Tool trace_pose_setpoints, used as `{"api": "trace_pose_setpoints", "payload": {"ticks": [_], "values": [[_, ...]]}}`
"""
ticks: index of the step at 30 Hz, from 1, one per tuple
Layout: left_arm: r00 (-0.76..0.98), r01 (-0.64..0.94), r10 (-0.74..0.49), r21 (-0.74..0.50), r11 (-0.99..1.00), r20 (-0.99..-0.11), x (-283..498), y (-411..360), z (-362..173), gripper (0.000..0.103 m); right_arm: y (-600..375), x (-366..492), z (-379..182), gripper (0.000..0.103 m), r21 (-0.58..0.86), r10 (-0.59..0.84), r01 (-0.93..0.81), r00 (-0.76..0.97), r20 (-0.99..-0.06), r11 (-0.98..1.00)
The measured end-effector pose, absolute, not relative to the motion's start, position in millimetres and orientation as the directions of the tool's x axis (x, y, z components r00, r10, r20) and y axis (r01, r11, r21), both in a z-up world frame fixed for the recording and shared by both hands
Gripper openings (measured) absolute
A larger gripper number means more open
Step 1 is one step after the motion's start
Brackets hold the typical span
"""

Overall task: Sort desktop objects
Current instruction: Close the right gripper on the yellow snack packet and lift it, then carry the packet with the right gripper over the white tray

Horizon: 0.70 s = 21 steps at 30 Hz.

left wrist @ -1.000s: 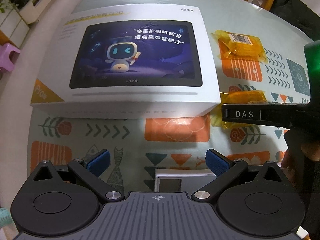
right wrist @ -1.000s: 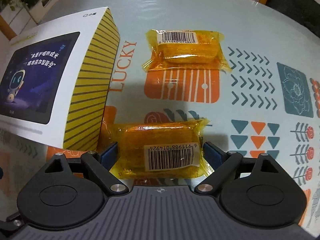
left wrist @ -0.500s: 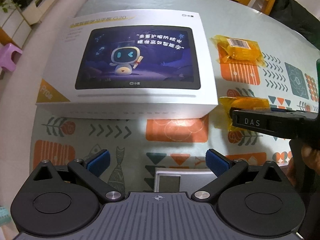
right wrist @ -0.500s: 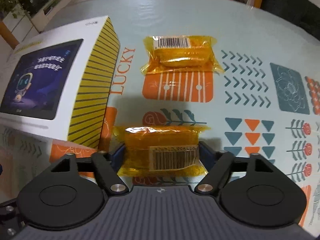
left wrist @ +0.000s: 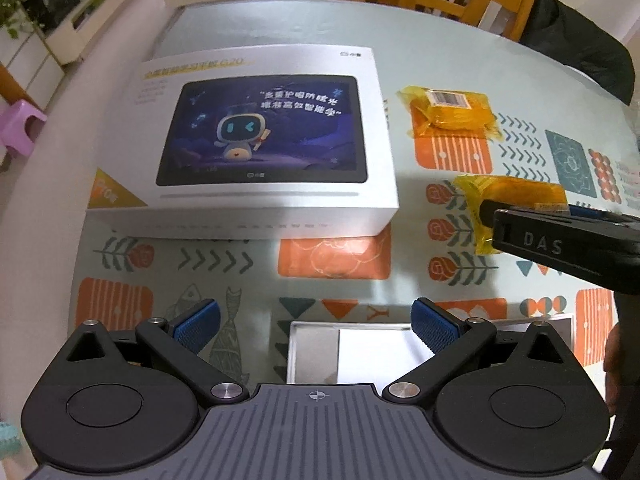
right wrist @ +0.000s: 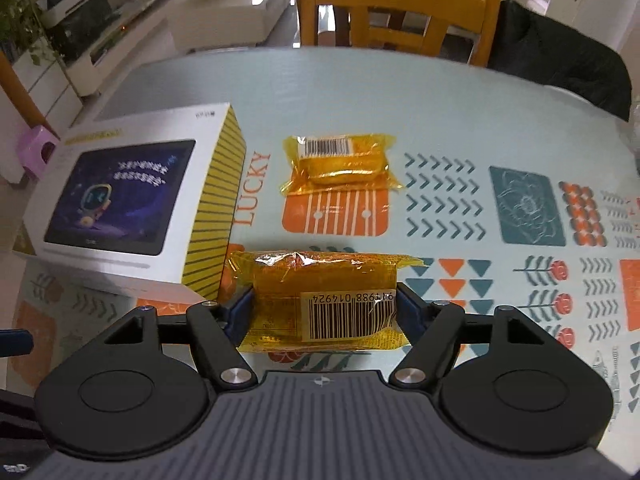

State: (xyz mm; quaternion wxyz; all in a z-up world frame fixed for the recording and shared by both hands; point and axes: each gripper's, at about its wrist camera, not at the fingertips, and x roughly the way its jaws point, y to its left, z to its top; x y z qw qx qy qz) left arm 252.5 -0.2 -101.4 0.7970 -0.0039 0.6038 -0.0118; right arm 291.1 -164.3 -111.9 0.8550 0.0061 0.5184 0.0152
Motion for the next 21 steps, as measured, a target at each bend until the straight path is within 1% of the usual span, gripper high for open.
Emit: {"api": "trace_pose_setpoints", "payload": {"ticks": [11,21], "values": [[0.324,0.036,-0.009,0.002,0.999,-0.946,217,-21,-74,0.103,-185,246,-69,0.089,0.035,0.019,0.019,0.538,-0.843,0.999],[0.354,0.023,0.010,0.019,1.000,-0.935,166,-38,-58,0.103,-206,184,-50,0.089,0.053,0.021,0.038,0.579,-0.815,0.998]]}}
